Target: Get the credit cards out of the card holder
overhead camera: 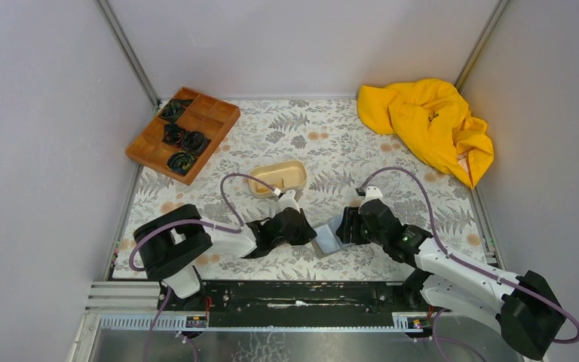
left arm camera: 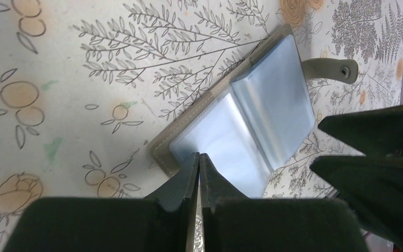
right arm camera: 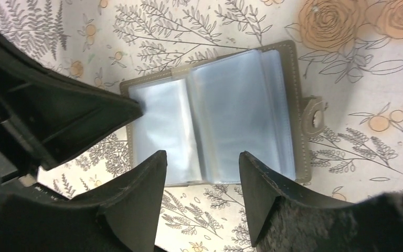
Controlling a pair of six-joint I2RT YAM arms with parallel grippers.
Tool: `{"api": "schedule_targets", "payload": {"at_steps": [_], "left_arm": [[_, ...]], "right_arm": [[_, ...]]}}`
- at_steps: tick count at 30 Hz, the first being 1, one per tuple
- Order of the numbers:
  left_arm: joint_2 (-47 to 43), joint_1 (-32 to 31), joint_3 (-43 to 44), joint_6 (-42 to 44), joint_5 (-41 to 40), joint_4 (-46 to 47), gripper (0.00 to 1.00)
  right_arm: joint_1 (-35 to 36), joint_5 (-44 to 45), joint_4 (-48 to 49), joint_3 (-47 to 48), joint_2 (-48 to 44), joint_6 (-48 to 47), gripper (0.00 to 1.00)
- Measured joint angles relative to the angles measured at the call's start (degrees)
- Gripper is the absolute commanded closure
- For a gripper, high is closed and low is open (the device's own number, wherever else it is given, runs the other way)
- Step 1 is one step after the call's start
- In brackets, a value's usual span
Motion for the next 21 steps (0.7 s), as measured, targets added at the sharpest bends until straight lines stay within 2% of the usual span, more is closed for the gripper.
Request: {"api": "schedule_targets", "payload": {"at_steps": [10, 21], "left_arm": [[-1.9, 0.0, -2.5, -0.2, 0.1, 0.7, 0.91], [-1.6, 0.0, -2.8, -0.2, 0.3, 1.9, 0.91]], "right_arm": [[0.0, 5.2, -3.1, 1.3, 3.8, -2.4, 0.38], [-1.2, 4.6, -1.9, 1.0, 6.6, -3.3, 0.36]]}}
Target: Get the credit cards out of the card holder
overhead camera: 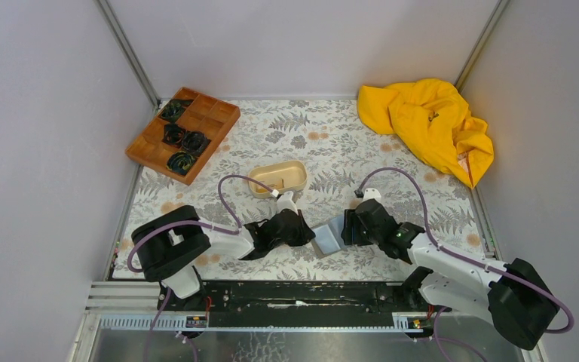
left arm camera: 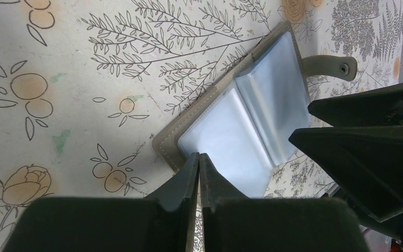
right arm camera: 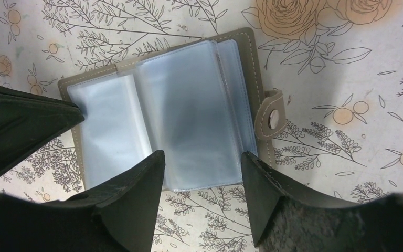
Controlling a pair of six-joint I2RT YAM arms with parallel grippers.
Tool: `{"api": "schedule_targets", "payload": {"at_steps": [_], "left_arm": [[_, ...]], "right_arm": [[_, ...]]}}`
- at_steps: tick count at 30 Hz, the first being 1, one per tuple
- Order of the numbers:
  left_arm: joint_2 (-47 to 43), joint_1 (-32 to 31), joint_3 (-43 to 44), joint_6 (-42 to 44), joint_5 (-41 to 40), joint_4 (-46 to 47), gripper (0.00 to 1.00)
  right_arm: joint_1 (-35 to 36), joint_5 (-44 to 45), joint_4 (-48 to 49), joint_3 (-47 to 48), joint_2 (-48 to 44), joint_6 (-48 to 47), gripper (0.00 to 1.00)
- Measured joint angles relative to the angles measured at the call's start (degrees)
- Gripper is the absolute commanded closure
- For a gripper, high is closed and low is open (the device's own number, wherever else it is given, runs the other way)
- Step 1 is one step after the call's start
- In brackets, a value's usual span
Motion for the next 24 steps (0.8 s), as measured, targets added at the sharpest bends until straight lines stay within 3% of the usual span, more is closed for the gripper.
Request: {"api": "schedule_targets", "payload": {"at_steps": [10, 24], "left_arm": [[0.0, 0.0, 0.0, 0.0, 0.0, 0.0, 0.91], [0.0, 0.2, 0.0, 0.0, 0.0, 0.0, 0.91]], "right_arm": [[-0.4, -3.0, 5.9, -2.9, -0.6, 0.0, 0.3], [-0.7, -12.8, 9.6, -4.9, -3.1, 2.2, 0.41]]}}
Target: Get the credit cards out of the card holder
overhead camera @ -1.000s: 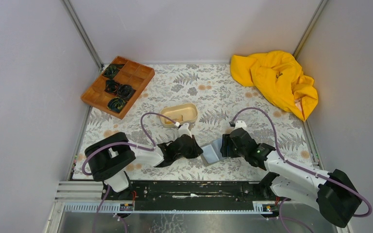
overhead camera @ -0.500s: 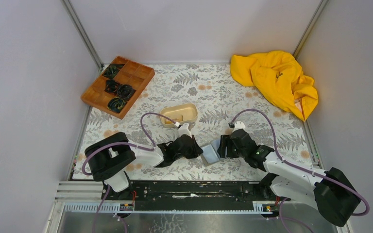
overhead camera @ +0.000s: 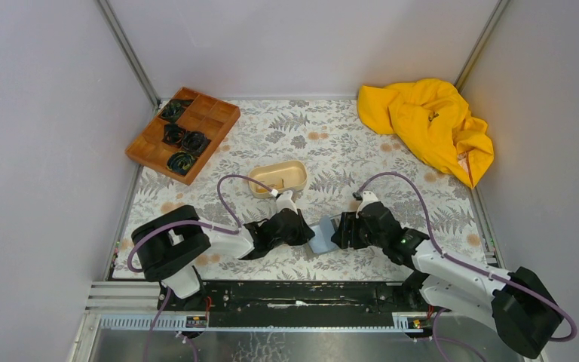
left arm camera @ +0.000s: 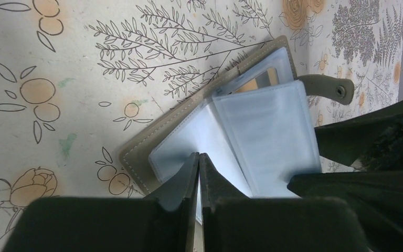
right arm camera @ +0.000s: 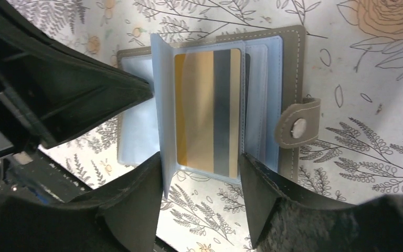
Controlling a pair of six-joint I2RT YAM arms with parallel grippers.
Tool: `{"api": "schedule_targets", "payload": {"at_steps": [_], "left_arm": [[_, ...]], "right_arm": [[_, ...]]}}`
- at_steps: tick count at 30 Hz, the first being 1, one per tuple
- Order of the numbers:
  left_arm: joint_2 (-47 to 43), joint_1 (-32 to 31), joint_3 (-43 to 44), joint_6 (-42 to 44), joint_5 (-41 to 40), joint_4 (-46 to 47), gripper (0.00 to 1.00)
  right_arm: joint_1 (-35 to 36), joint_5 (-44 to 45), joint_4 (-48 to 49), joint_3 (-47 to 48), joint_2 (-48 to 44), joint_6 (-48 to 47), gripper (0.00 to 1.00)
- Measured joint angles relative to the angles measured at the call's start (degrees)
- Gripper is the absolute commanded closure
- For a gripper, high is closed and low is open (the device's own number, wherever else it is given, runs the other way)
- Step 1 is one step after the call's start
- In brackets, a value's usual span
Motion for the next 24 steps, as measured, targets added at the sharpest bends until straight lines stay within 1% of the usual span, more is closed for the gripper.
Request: {"api": "schedule_targets", "payload": {"at_steps": [3, 8, 15, 24], "left_arm": [[0.1, 0.0, 0.0, 0.0, 0.0, 0.2, 0.91], [0.6, 0.0, 0.0, 0.0, 0.0, 1.1, 0.91], [0.8, 0.0, -0.4, -0.4, 0.0, 2.0, 0.91], [0.8, 0.0, -1.0, -0.9, 0.0, 3.0, 0.9]], "right_arm": [[0.0, -1.6, 0.1, 0.0, -1.4, 0.9, 0.41], [0.1, -3.9, 1.2, 0.0, -3.8, 1.9, 0.34], [0.1, -5.9, 1.7, 0.0, -3.2, 2.7, 0.34], [2.4, -9.0, 7.1, 0.0, -0.6, 5.0, 0.34]]}}
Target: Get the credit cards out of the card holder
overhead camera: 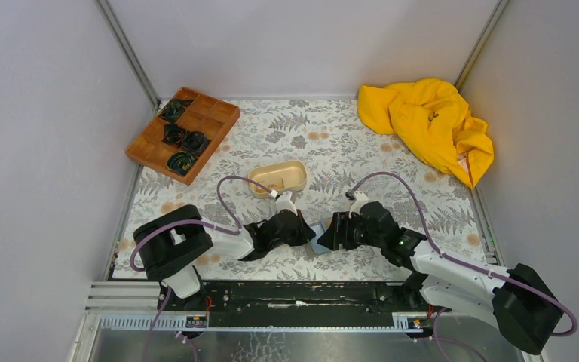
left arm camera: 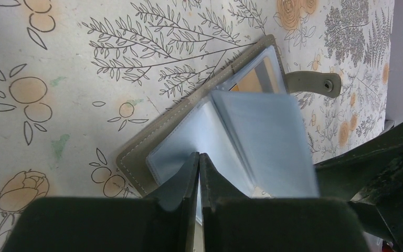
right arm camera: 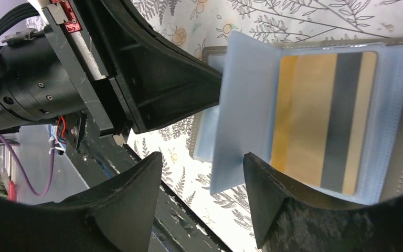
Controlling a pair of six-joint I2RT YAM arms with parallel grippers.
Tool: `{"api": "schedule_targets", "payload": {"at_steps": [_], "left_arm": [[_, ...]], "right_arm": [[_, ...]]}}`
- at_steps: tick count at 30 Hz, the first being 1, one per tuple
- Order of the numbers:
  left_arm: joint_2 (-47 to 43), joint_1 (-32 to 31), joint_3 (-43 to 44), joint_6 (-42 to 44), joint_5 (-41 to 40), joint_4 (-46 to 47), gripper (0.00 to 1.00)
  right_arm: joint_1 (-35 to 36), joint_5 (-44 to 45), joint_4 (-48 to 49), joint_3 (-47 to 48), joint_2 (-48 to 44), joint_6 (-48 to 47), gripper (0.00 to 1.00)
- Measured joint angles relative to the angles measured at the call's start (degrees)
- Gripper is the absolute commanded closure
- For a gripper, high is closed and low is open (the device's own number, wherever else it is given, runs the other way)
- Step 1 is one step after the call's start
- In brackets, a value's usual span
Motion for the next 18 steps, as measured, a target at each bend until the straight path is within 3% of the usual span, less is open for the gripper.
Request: {"api": "schedule_targets", "payload": {"at_steps": [11, 18], "left_arm": [[-0.7, 0.0, -1.3, -0.3, 0.0, 1.2, 0.91], [-7.3, -0.1, -6.4, -1.3, -0.7, -1.5, 0.9]], "right_arm": [[2.7, -1.3, 8.1, -1.5, 7.0, 2.3, 0.33], [2.7, -1.3, 11.0, -2.4, 10.3, 2.4, 0.34]]}}
